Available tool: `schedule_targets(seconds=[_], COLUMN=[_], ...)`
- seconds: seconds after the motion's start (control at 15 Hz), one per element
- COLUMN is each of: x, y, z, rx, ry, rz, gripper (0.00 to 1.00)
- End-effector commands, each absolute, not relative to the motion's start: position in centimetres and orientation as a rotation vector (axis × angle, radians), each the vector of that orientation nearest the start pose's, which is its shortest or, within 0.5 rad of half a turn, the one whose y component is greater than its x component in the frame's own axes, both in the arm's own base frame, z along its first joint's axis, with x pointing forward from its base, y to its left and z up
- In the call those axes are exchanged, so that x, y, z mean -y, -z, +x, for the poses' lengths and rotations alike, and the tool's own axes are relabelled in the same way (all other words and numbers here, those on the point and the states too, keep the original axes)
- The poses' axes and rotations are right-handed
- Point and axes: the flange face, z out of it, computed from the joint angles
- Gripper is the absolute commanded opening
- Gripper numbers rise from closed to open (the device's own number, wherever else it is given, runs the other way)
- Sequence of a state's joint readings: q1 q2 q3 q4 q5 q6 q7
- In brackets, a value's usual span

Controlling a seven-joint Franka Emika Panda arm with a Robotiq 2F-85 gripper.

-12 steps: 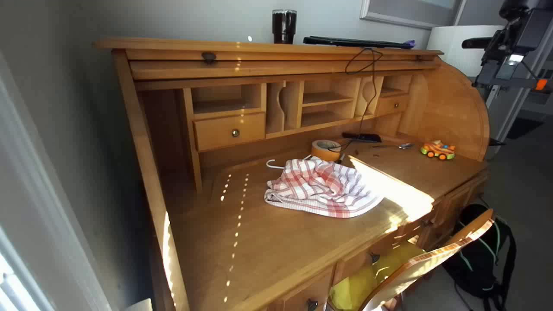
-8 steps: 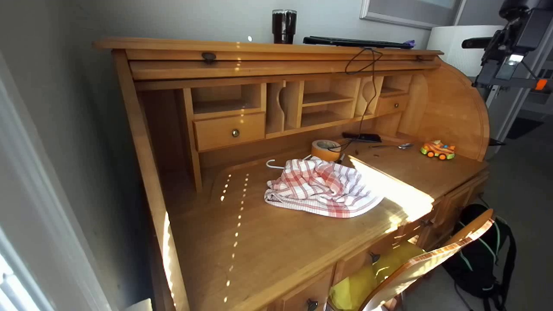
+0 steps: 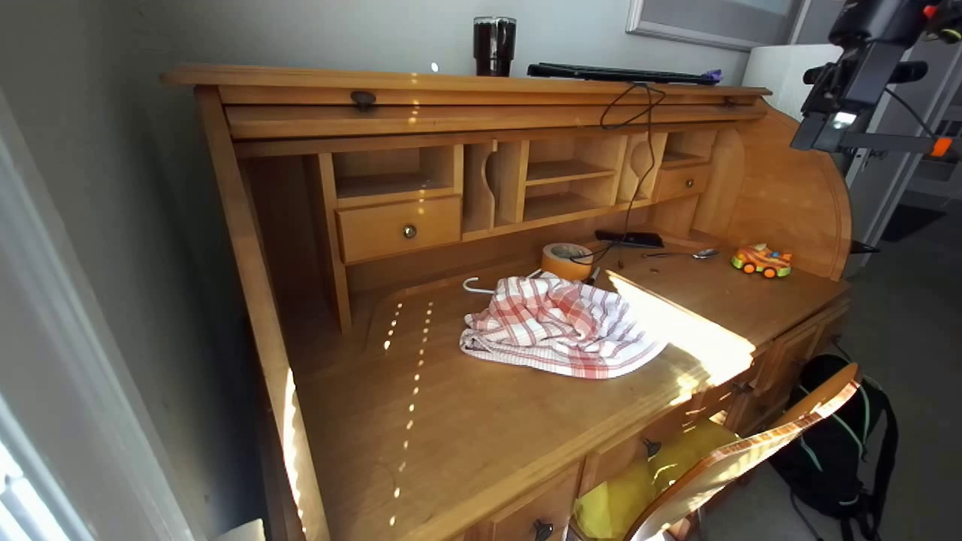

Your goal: Unfold the white and red towel.

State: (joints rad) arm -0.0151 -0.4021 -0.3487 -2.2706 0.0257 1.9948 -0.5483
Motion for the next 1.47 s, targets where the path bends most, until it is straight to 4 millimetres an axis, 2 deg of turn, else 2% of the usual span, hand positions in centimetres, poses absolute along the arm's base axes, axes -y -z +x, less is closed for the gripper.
schedule_targets(seconds=[0.0,0.33,0.53,0.73,0.8,0.93,1.13,1.4], x=[19.5,22.7,24.8,26.8,25.5,25.9,25.5,26.8], y=[-49.4,-45.0,-43.2,-41.2,-42.4,-41.7,-42.2,-37.2], z=[45.6,48.8,50.1,51.1,50.1,50.3,50.4,52.2], rx=[0.331,0.248,0.165,0.176,0.163,0.16,0.171,0.342], ry=[0.22,0.157,0.239,0.302,0.265,0.257,0.269,0.15], rz=[-3.056,-3.088,-3.073,-3.087,-3.095,-3.098,-3.097,-2.992], gripper=[1.0,1.0,1.0,1.0,1.0,1.0,1.0,1.0])
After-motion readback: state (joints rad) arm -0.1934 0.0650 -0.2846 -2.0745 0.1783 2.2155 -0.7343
